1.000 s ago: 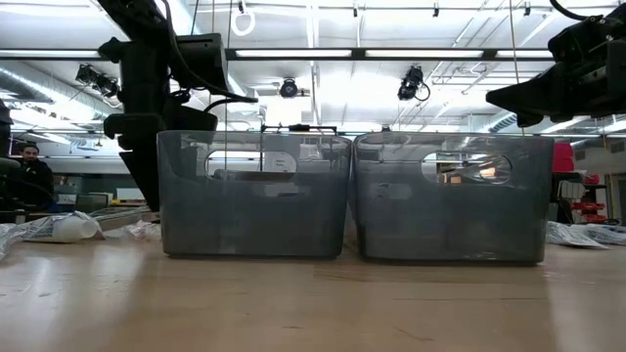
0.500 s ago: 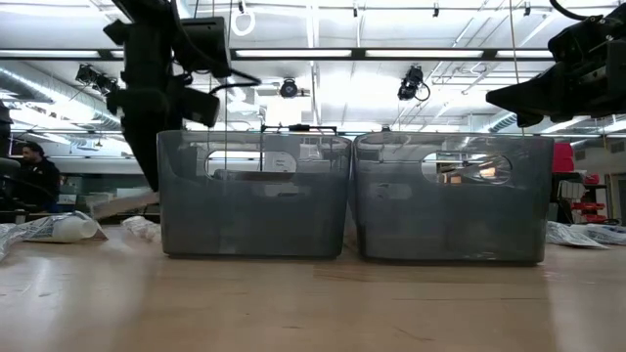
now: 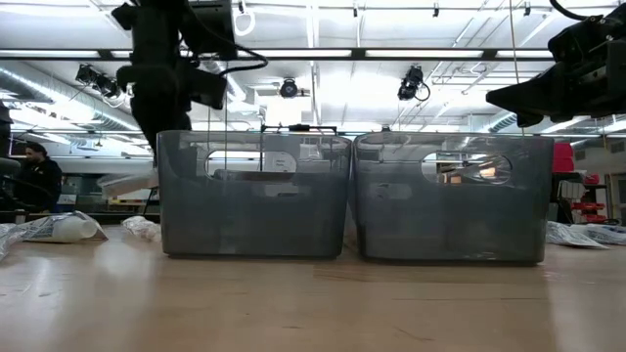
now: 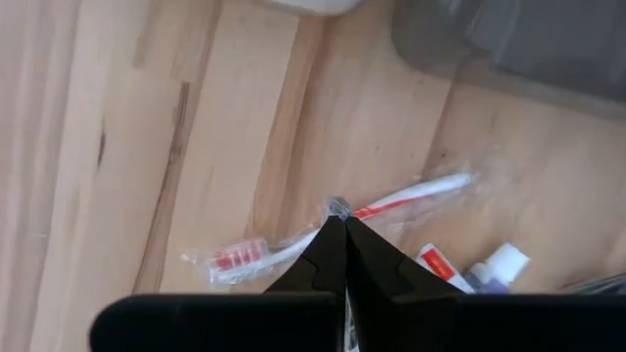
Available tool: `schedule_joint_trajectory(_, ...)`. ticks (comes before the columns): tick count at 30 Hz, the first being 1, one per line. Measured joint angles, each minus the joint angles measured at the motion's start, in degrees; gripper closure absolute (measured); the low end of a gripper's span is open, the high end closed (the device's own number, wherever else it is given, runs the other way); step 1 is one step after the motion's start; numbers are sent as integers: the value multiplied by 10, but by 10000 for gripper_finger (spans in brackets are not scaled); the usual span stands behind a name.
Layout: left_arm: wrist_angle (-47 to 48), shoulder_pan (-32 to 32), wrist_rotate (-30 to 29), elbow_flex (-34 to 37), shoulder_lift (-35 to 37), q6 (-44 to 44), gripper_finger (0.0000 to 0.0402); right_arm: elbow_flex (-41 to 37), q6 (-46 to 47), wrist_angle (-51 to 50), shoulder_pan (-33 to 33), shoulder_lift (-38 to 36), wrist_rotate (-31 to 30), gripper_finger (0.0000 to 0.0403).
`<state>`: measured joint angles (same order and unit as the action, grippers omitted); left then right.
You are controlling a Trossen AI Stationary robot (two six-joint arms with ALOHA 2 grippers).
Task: Pick & Place Travel size toiletries
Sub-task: Put the silver nail cutter into the left black bin
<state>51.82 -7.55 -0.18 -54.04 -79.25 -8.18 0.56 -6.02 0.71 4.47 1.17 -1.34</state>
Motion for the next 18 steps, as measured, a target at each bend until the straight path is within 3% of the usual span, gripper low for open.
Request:
schedule_joint_trajectory(12, 31, 0, 9, -113, 6, 23, 400, 0, 0, 0, 0, 0, 0, 389)
schedule_joint_trajectory(18, 41, 0, 9, -126, 6, 45, 400, 0, 0, 0, 0, 0, 0, 390)
